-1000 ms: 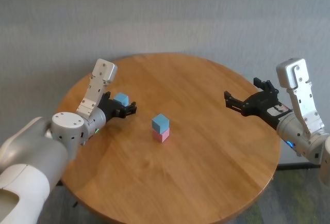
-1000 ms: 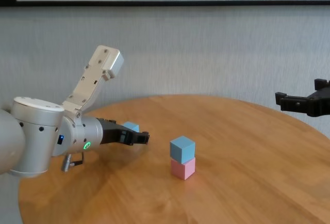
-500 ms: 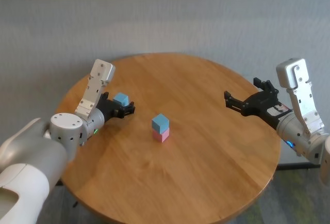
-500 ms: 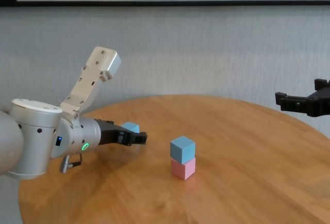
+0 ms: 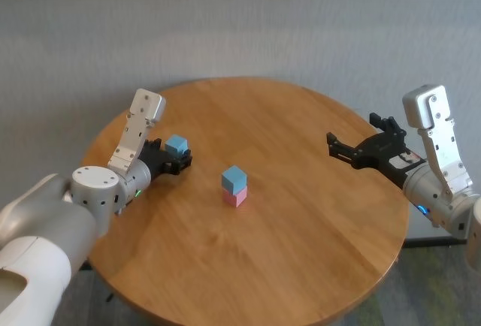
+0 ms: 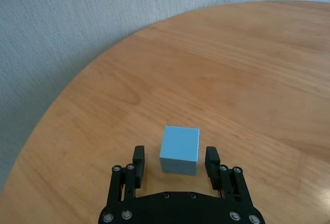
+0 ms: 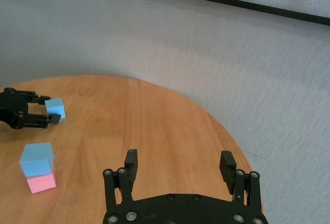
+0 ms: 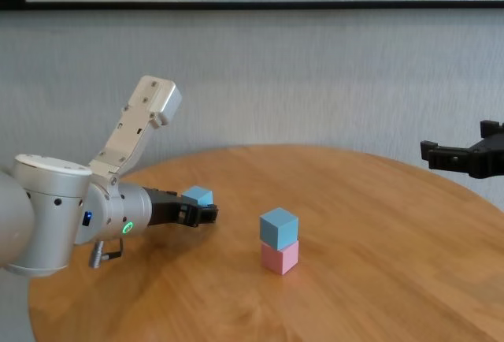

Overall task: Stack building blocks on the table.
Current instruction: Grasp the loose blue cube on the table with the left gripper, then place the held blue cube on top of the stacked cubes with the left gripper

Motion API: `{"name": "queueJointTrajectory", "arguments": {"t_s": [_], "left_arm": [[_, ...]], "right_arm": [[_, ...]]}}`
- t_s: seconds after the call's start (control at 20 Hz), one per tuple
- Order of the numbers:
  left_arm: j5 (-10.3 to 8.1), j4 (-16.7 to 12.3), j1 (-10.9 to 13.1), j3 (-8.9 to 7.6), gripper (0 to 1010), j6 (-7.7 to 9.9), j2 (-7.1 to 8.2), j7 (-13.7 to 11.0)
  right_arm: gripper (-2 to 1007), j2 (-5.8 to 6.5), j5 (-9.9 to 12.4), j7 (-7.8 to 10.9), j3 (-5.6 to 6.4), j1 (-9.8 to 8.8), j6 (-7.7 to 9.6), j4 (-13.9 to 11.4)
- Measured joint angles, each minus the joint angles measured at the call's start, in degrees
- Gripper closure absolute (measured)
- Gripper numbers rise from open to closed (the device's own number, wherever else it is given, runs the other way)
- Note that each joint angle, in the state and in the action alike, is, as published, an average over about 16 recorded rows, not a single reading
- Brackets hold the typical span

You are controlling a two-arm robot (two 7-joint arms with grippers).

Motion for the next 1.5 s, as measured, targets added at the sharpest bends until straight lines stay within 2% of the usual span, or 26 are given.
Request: {"name": "queueJointTrajectory", "arguments": {"t_s": [0.2,0.4,0.7,0.85,1.05,1.2,1.5], "left_arm": [[0.19,-0.27,0.11,-0.15,348,0.60,0.03,0.00],[0.40,-1.75,0.77,-0.26,464,1.58,0.21,0.12],[0.69,-5.11,2.24,-0.32,575,3.43,0.64,0.41],[0.86,-7.98,3.45,-0.27,601,4.77,1.01,0.55],[1.10,-13.81,5.89,-0.05,607,7.20,1.82,0.63],[1.28,-19.80,8.39,0.22,607,9.43,2.74,0.46],[1.77,-35.80,15.10,1.17,608,14.93,5.50,-0.42]], "right_arm": [[0,0.00,0.00,0.00,0.00,0.00,0.00,0.00],[0,0.00,0.00,0.00,0.00,0.00,0.00,0.00],[0,0.00,0.00,0.00,0.00,0.00,0.00,0.00],[0,0.00,0.00,0.00,0.00,0.00,0.00,0.00],[0,0.00,0.00,0.00,0.00,0.00,0.00,0.00],[0,0.00,0.00,0.00,0.00,0.00,0.00,0.00],[0,0.00,0.00,0.00,0.00,0.00,0.00,0.00]]}}
